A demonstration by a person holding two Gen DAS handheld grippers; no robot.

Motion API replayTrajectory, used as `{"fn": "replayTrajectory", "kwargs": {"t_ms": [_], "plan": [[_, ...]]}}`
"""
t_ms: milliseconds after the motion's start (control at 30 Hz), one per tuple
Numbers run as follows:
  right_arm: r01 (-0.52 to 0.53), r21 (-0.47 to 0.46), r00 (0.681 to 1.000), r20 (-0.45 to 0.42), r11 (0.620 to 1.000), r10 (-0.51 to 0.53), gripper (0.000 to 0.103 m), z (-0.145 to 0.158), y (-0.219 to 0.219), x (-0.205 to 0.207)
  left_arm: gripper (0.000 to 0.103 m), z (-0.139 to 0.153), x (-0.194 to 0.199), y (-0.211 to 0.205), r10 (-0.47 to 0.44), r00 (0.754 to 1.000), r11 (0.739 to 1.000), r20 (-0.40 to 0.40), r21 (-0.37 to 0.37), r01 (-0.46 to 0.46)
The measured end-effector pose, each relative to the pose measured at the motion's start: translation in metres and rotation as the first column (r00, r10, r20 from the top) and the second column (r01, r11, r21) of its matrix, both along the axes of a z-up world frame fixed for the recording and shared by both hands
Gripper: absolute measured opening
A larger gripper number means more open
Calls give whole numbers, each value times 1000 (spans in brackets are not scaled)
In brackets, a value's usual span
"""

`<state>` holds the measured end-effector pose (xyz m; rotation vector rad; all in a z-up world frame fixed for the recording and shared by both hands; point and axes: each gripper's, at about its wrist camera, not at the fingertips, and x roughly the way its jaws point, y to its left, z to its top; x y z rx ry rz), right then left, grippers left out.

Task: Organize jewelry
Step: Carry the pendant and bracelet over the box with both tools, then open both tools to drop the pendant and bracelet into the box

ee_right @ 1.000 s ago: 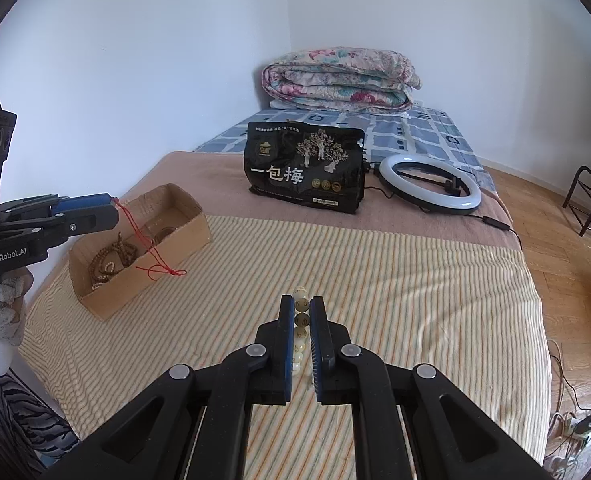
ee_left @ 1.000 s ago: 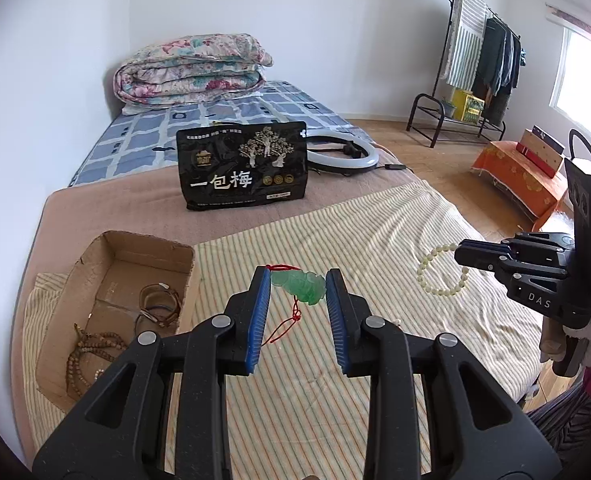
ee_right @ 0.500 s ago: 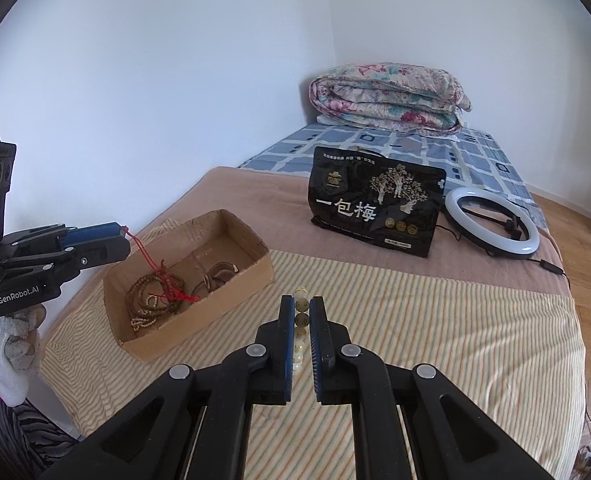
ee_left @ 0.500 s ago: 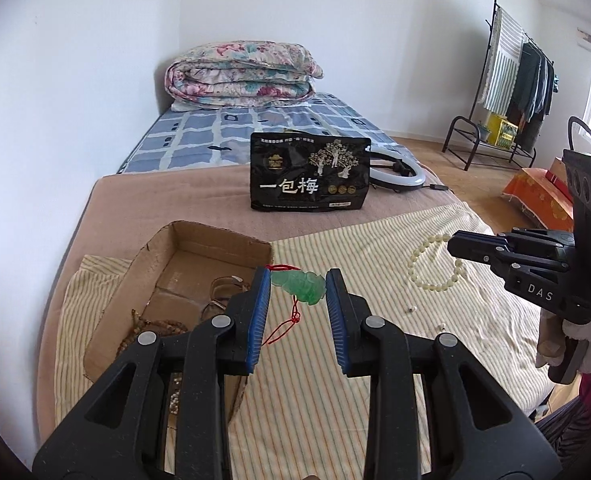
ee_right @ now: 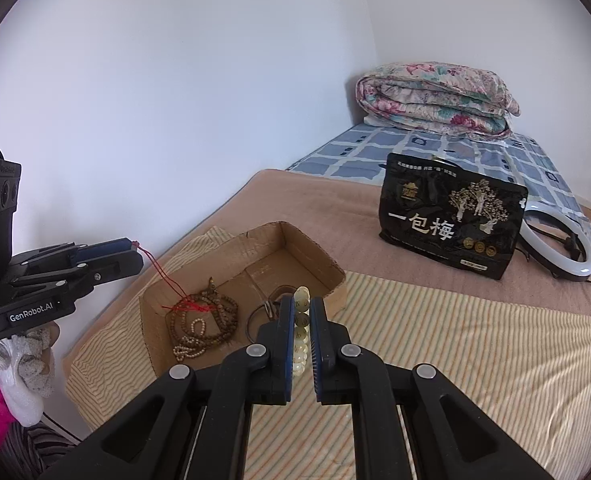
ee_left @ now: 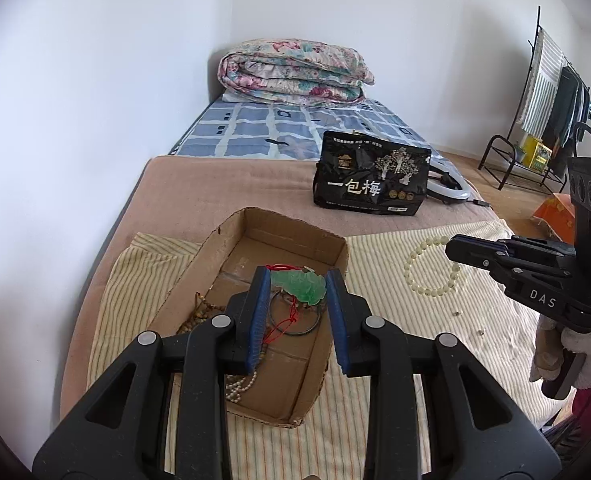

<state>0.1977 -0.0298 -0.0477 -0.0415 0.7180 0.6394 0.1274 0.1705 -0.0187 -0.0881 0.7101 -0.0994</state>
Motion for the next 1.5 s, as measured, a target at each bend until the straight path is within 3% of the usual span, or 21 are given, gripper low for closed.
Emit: {"fn": "replayTrajectory", "kwargs": {"t_ms": [367, 700, 767, 833, 967, 1033, 1167, 1300, 1500], "plan": [[-117, 24, 992, -54, 993, 118, 5, -28, 65, 3, 28, -20, 10, 35, 92, 994, 996, -59, 10, -92], [-156, 13, 982, -108, 988, 156, 7, -55, 89, 8, 28, -32, 16, 49, 125, 986, 992, -108, -5, -126], [-149, 6, 983, -109, 989, 149, 14, -56, 88, 9, 28, -33, 17, 49, 135, 985, 991, -110, 0, -135], [-140, 6, 985, -101, 990, 140, 29, -55, 86, 9, 29, -34, 17, 49, 136, 984, 991, -114, 1, -137], [-115, -1, 989, -97, 993, 114, 39, -51, 80, 9, 37, -34, 18, 51, 147, 982, 989, -117, 1, -148], [-92, -4, 992, -86, 996, 91, 57, -49, 76, 8, 37, -34, 17, 52, 154, 981, 988, -118, -4, -155], [-70, -8, 995, -77, 997, 69, 60, -45, 68, 6, 37, -31, 18, 52, 160, 980, 986, -115, -18, -163], [-39, -17, 997, -67, 999, 38, 75, -40, 58, 2, 37, -27, 19, 46, 150, 983, 988, -107, -25, -154], [38, -39, 998, -45, 999, -39, 87, -30, 36, -11, 38, -22, 21, 32, 119, 988, 992, -97, -36, -123]]}}
